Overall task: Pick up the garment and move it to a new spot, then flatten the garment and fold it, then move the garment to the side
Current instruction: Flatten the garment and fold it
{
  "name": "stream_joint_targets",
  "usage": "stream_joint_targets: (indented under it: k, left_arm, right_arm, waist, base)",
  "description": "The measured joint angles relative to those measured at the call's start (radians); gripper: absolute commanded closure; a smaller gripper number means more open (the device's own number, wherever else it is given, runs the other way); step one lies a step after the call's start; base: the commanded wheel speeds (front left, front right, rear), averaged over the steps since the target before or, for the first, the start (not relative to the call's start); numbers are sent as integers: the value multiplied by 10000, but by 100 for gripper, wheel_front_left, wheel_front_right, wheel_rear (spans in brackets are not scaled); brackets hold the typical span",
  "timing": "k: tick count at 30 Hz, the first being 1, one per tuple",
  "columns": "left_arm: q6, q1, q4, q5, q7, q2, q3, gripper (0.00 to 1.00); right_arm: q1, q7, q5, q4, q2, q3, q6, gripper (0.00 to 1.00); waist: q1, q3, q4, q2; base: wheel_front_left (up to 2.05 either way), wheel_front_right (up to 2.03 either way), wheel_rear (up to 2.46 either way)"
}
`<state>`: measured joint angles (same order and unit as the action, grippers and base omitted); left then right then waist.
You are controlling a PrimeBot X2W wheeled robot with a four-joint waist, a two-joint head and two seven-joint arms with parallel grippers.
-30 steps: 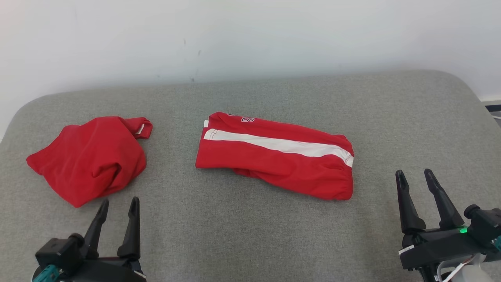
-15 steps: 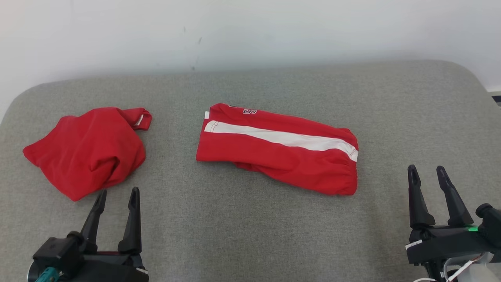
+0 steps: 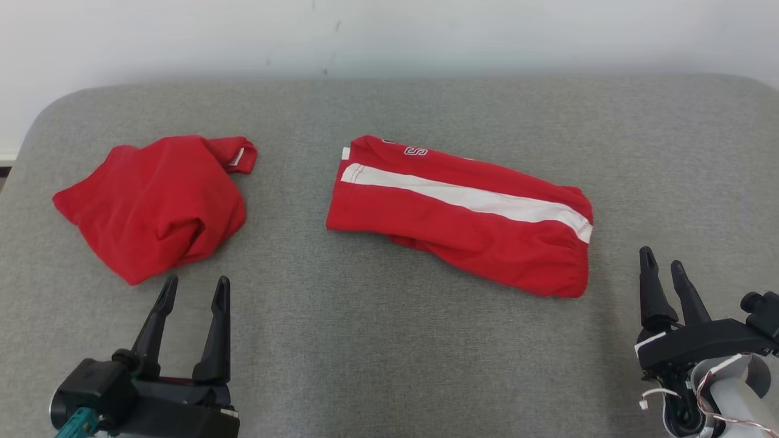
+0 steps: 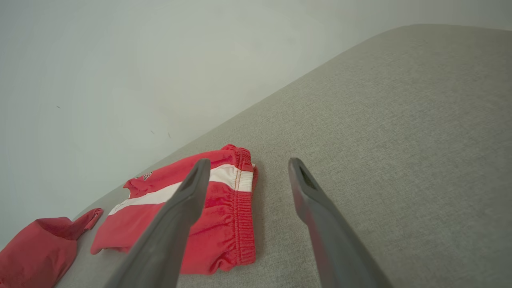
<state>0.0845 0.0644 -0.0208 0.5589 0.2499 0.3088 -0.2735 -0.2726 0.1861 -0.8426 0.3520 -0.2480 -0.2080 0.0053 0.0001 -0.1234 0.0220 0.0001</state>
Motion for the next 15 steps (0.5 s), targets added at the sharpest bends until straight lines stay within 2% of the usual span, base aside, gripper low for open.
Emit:
stream_joint_targets:
  k: [6,15]
  left_arm:
    - [-188,156,23,-109,0,-6,92,0]
    - [-420,365,88,-188,0,-186,198,0]
  right_arm:
    - [-825,-604,-537,1214,224,42,307,0]
    - [-1989,-1557,-732,2968,382,-46,288,0]
  waist:
    - [0,-224,385,0]
    - [0,-551,881,0]
  base:
    - [0,0,0]
    - [0,0,0]
